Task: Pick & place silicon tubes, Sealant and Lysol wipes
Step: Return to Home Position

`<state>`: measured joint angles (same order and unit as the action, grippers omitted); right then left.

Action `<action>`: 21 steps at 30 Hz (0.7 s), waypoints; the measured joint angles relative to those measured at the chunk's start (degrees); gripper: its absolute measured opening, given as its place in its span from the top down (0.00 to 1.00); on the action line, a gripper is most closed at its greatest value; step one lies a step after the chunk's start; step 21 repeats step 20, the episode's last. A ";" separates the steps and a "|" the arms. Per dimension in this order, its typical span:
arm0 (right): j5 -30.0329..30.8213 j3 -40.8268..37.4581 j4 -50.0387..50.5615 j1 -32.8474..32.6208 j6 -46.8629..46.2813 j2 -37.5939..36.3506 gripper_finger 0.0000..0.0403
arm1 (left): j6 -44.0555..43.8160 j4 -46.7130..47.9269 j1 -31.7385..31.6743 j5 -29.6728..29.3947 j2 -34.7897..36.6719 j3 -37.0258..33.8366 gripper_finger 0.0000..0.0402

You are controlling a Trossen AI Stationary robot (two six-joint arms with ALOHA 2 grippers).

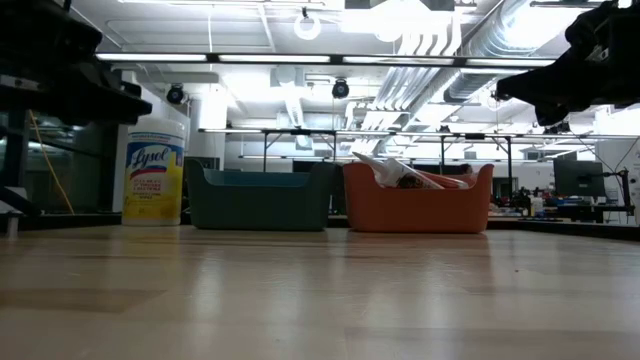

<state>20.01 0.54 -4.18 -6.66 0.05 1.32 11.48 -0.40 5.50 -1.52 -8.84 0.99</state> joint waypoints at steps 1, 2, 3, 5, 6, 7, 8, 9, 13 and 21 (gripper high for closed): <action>0.02 0.00 0.00 -0.02 0.00 0.04 1.00 | -0.01 0.03 0.31 -0.09 -0.67 0.04 1.00; 0.00 0.00 -0.02 -0.02 0.00 0.11 1.00 | 0.00 0.07 0.57 -0.09 -1.24 0.07 1.00; 0.00 0.00 -0.02 -0.01 0.00 0.13 1.00 | 0.01 0.11 0.64 -0.06 -1.68 0.07 1.00; 0.00 -0.01 -0.02 -0.01 0.00 0.13 1.00 | 0.01 0.15 0.55 -0.05 -2.74 0.07 1.00; 0.00 0.00 -0.04 -0.02 0.00 0.13 1.00 | 0.01 0.17 0.55 -0.08 -3.05 0.07 1.00; 0.00 -0.01 -0.05 -0.02 0.00 0.13 1.00 | 0.01 0.17 0.52 -0.30 -3.13 0.07 1.00; 0.00 -0.02 -0.07 -0.02 0.00 0.13 1.00 | 0.01 0.17 0.54 -0.35 -3.11 0.07 1.00; 0.00 -0.02 -0.07 -0.02 0.00 0.13 1.00 | 0.01 0.17 0.55 -0.35 -3.11 0.07 1.00; 0.00 -0.02 -0.09 -0.02 0.00 0.13 1.00 | 0.01 0.21 0.55 -0.37 -3.07 0.07 1.00; 0.00 -0.02 -0.16 -0.02 0.00 0.15 1.00 | 0.01 0.27 0.55 -0.37 -3.04 0.10 1.00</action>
